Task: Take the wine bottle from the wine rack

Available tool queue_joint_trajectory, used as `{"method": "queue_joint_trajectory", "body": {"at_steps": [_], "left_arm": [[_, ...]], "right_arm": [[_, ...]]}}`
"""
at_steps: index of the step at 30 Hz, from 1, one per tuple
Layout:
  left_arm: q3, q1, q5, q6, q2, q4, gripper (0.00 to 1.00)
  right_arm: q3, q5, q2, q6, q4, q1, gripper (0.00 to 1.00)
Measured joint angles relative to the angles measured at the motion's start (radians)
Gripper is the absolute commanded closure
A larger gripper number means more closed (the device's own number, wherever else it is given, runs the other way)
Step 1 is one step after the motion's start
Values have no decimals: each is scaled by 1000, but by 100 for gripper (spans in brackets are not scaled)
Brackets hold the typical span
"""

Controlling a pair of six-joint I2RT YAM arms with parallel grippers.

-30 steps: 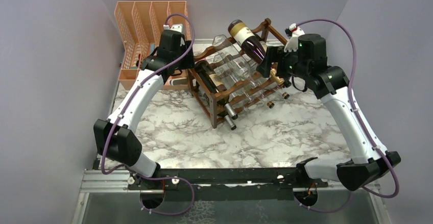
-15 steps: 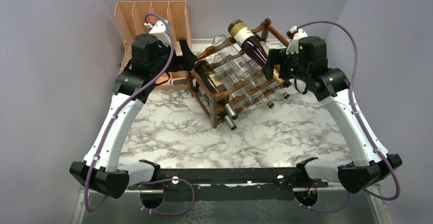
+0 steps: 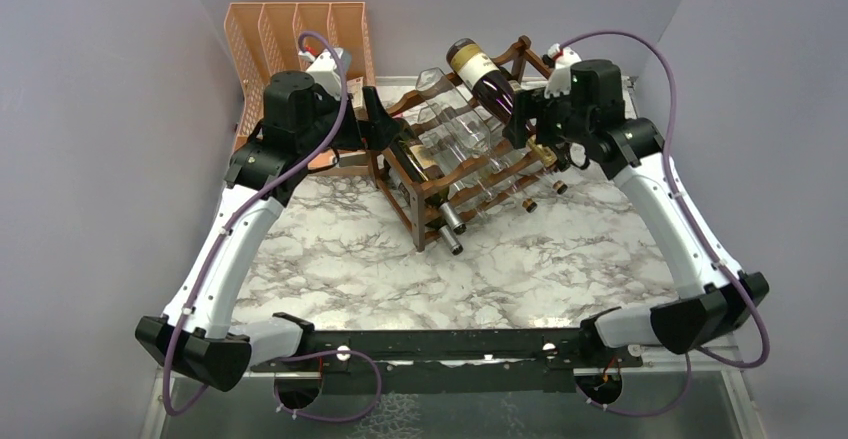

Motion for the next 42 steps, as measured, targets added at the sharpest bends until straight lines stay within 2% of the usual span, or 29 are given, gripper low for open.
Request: {"method": "queue_joint_trajectory", "body": {"at_steps": [6,16,26,33,42], "left_arm": [[-21,-27,14,1,0,-1,1],[-56,-32,16,8,-28,0,1],[-80,-35,16,35,-32,0,1],[-80,-39,15,45,-34,-1,1],[-106,-39,15,52,-45,0,1]], "right_arm": [[124,-69,153,-44,17,0,6],[344,-63,339,-122,14,0,6],[488,-65,483,-190,5,0,7],[620,-54,580,-220,-72,0,7],[701,-16,645,-220,-142,16,6]]}}
